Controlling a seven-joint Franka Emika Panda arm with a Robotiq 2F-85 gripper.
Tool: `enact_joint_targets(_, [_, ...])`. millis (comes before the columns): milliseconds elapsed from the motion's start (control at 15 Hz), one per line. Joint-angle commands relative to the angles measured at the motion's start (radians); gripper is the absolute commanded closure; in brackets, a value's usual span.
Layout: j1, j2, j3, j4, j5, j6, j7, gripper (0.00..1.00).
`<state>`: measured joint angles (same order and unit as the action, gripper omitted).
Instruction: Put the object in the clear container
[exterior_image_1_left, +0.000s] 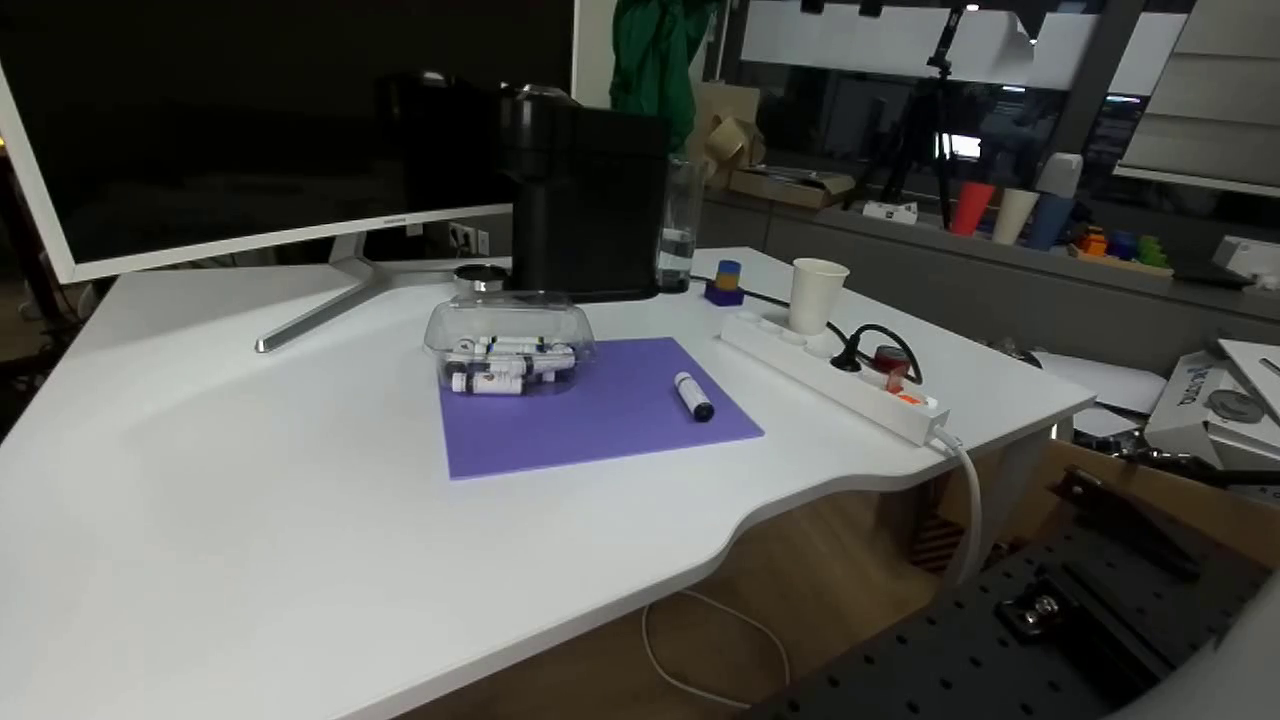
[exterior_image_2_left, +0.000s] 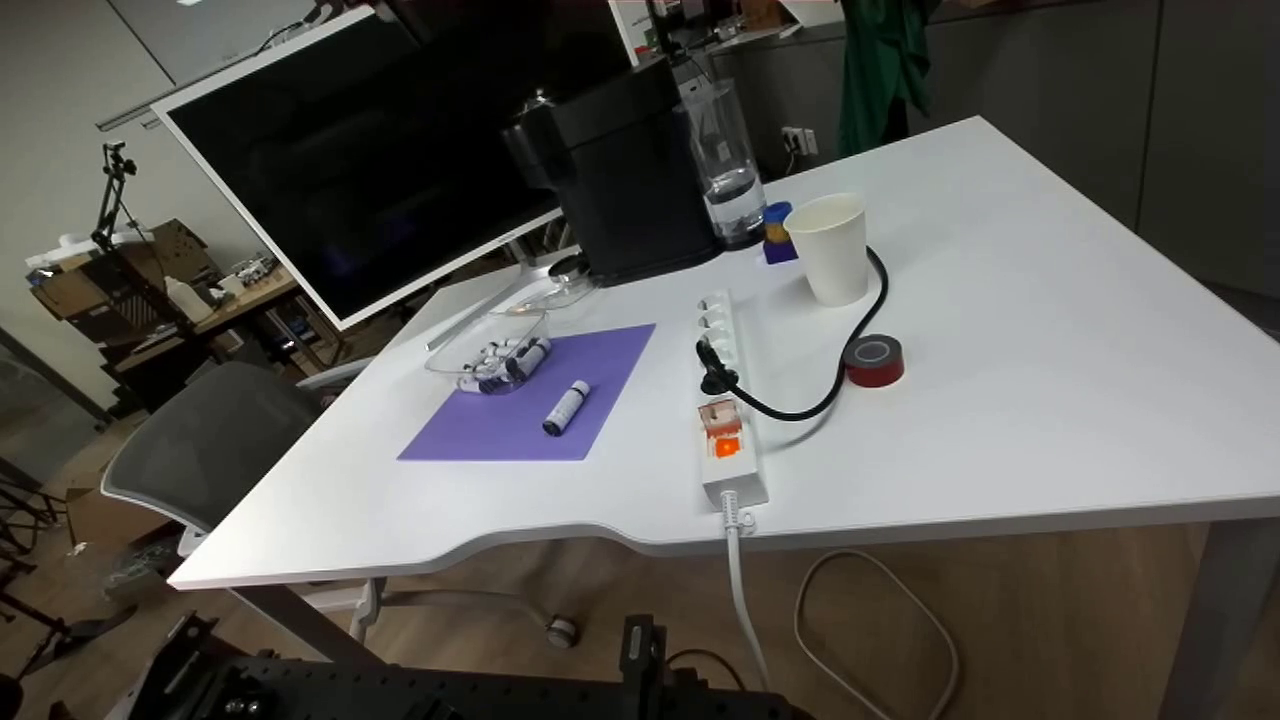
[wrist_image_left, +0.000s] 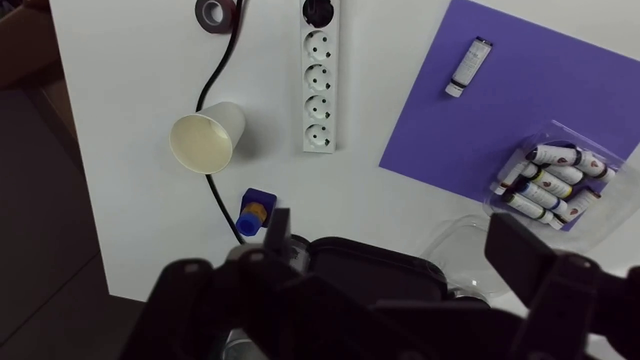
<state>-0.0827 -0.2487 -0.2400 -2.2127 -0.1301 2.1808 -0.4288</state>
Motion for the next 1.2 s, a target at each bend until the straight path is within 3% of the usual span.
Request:
enact_joint_targets(0, [-0.021,0.121,0.014,-0.047,0.023,0.145,0.066,0.00])
enact_joint_targets(267, [-0.020,0.263,0.042,-0.090,0.094,0.208,0.110,0.00])
enact_joint_targets(800, [-0.024,0.432,0.130,-0.152,0.222,0.211,0.123,0.00])
enact_joint_targets(1067, [-0.017,0.488,0.141,-0.163,0.191,0.257,0.184,0.00])
enact_joint_targets(1133, [-0.028,0.483,0.155,-0.154,0.204,0.230,0.133,0.00])
